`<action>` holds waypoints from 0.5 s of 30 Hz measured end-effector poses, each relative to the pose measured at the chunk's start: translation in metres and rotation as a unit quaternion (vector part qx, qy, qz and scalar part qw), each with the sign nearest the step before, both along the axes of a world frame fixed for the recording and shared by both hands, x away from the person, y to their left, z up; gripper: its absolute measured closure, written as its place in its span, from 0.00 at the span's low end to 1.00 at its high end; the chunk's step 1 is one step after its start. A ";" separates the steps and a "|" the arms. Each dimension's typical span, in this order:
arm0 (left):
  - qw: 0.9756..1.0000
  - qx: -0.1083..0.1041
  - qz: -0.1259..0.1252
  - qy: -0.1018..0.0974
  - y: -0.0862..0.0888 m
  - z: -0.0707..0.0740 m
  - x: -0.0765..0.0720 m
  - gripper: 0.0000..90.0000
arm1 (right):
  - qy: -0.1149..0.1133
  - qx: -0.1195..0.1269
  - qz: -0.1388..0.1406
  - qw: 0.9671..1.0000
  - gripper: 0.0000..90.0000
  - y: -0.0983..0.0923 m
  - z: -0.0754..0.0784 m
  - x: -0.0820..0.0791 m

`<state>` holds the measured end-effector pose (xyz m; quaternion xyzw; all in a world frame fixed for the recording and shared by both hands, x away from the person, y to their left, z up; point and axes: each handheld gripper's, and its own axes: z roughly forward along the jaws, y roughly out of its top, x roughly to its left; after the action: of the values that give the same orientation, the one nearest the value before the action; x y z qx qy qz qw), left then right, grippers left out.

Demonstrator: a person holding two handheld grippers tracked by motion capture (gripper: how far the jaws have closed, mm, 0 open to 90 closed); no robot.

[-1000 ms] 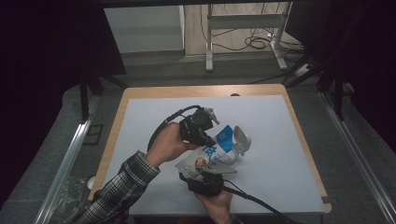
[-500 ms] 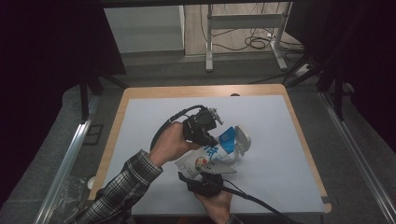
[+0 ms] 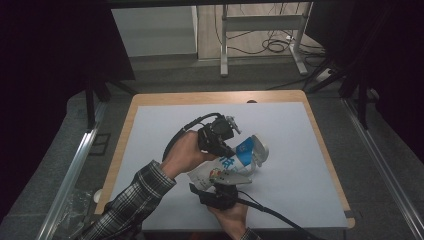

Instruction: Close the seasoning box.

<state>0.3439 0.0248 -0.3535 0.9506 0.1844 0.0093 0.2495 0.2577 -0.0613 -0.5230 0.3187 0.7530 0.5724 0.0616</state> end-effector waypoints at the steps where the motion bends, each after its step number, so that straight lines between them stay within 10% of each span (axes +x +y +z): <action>1: 1.000 -0.001 0.001 0.000 0.000 0.000 0.000 1.00 | -0.007 0.000 0.001 1.000 0.58 0.000 0.000 0.001; 15: 1.000 0.012 -0.003 0.002 -0.006 0.000 0.003 1.00 | -0.013 -0.001 0.009 1.000 0.58 0.002 0.002 0.001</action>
<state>0.3470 0.0189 -0.3537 0.9540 0.1824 0.0085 0.2377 0.2588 -0.0597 -0.5207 0.3039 0.7558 0.5762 0.0666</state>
